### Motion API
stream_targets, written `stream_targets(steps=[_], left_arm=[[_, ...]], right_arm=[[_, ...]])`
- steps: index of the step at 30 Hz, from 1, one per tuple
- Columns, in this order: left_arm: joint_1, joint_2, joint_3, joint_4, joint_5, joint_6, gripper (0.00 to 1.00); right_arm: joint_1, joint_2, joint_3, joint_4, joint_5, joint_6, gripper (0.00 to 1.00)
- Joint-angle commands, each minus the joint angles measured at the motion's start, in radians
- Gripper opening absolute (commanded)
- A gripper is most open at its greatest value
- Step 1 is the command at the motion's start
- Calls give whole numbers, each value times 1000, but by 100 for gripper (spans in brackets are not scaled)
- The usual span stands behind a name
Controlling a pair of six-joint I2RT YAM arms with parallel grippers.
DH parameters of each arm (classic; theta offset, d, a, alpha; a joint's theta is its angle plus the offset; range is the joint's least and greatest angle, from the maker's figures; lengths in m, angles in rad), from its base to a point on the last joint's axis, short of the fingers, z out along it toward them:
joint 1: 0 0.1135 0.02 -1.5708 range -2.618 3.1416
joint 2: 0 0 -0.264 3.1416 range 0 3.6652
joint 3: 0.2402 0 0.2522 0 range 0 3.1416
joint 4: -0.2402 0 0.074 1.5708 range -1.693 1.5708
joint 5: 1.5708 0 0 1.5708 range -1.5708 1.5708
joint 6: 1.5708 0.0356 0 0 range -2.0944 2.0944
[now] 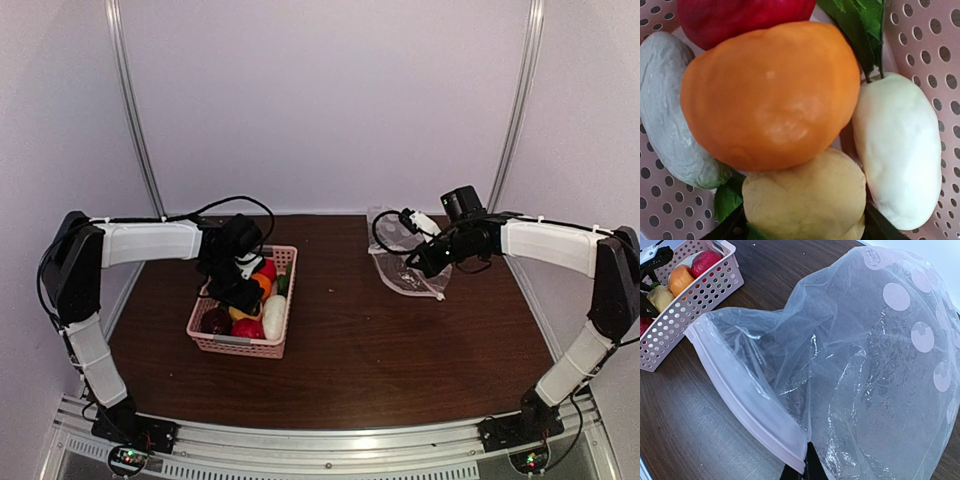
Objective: Place the food in the zip-top bag and seal the zipper
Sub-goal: Pick up the fake fruit from the bin.
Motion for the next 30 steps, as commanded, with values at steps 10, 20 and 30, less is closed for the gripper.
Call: stream_targets(steps=[10,20,30], left_arm=[[5,-166,112,-126,-127,40,56],[-29,-310,122,165,214,56,50],[-166,-280,37,727,464,-114,47]], right_arm=[[-2,-34,2,-18,1,4,0],[-2,7,116,-75,-4,78,0],[1,76,300,-211,-109,168,0]])
